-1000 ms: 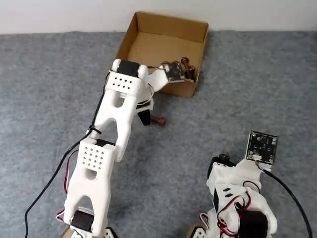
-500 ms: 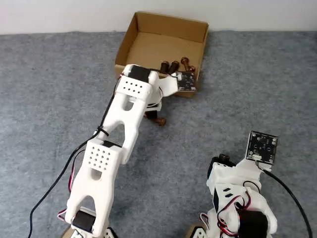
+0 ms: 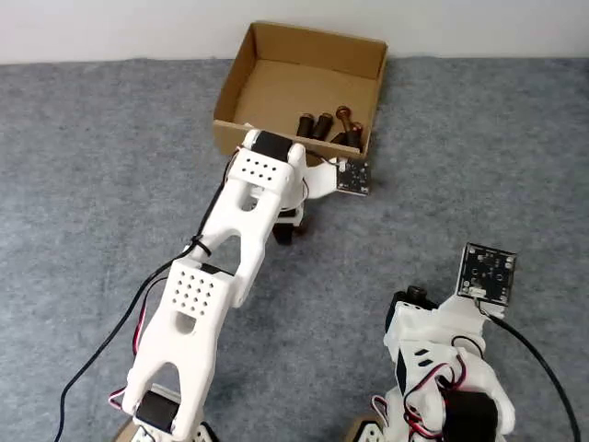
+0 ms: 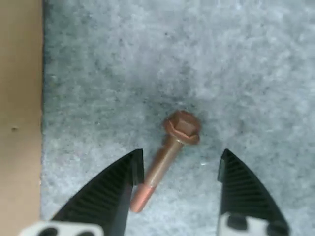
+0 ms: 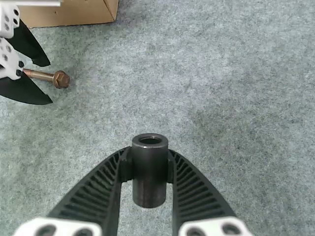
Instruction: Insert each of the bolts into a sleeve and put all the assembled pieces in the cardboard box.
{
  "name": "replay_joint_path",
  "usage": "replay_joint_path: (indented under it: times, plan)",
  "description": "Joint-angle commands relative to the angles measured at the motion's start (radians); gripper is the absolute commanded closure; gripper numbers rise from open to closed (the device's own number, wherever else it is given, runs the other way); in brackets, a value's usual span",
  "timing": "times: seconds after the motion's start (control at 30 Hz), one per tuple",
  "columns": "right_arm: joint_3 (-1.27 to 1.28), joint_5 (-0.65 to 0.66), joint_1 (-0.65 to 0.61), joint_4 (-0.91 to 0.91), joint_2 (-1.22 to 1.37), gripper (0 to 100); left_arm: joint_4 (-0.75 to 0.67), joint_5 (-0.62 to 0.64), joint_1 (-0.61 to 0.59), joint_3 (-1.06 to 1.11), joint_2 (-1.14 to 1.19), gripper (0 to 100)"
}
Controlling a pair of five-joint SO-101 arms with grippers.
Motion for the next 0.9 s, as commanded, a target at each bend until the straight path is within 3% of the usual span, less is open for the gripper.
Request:
replay_joint_path:
  times: [0.0,0.23,0.4,0.87]
  plan:
    - [-0.003,-0.011,0.012,-0.013,-0.001,99.1,0.015,-0.011,0.012,-0.013,-0.002,76]
    - [-0.003,-0.011,0.012,-0.013,-0.001,99.1,-0.063,-0.009,0.02,-0.013,0.006,76]
    - [-0.003,-0.011,0.012,-0.013,-0.001,99.1,-0.06,-0.011,0.04,-0.007,0.008,83]
    - [-0.003,-0.011,0.012,-0.013,-0.001,99.1,0.117,-0.006,0.034,-0.01,0.038,97]
